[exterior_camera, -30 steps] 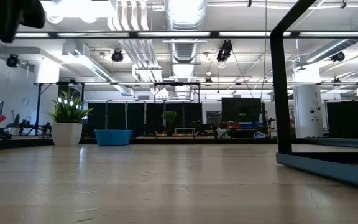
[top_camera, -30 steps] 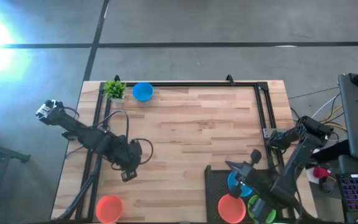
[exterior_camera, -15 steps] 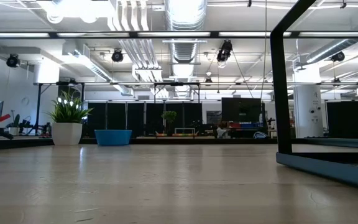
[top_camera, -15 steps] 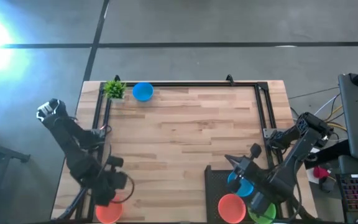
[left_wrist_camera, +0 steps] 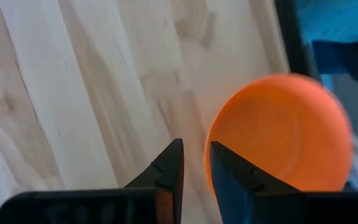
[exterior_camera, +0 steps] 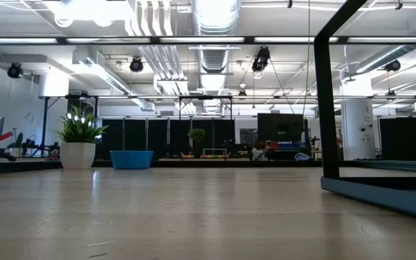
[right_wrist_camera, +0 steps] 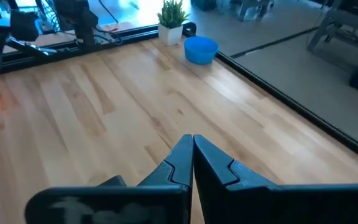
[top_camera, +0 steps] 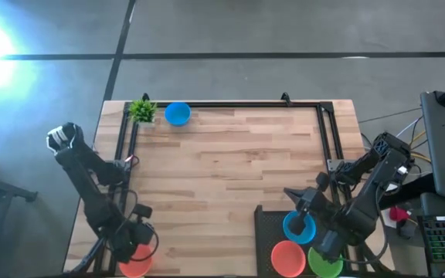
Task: Pick & Place Mini bowls
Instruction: Stack the orange bowl on the orange bowl on the shelf
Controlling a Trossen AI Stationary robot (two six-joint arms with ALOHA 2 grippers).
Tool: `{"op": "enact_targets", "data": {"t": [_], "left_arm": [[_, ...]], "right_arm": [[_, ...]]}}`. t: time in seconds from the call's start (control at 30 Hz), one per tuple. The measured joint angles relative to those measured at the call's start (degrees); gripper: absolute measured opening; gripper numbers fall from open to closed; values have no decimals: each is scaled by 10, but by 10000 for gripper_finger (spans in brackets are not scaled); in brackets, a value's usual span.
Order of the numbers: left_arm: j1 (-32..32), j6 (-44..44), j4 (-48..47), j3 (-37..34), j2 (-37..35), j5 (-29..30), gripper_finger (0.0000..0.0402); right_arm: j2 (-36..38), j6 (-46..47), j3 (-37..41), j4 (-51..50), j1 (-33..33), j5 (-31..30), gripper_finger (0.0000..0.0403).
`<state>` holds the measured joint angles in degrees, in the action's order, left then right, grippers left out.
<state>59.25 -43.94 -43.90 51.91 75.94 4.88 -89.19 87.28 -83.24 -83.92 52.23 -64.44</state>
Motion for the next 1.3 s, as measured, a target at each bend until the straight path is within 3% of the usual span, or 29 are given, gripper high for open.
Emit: {"op": "enact_targets", "data": {"t": [0.33, 0.87, 1.13, 1.3], "left_arm": [[3, 0, 83, -65, 0, -39, 71], [5, -13, 163, -119, 0, -42, 69], [5, -13, 170, -119, 0, -46, 7], [5, -13, 169, -117, 0, -48, 2]], "right_arm": [[0, 0, 0, 10, 0, 2, 8], [0, -5, 0, 10, 0, 2, 8], [0, -5, 0, 10, 0, 2, 8], [0, -5, 0, 10, 0, 2, 8]]}}
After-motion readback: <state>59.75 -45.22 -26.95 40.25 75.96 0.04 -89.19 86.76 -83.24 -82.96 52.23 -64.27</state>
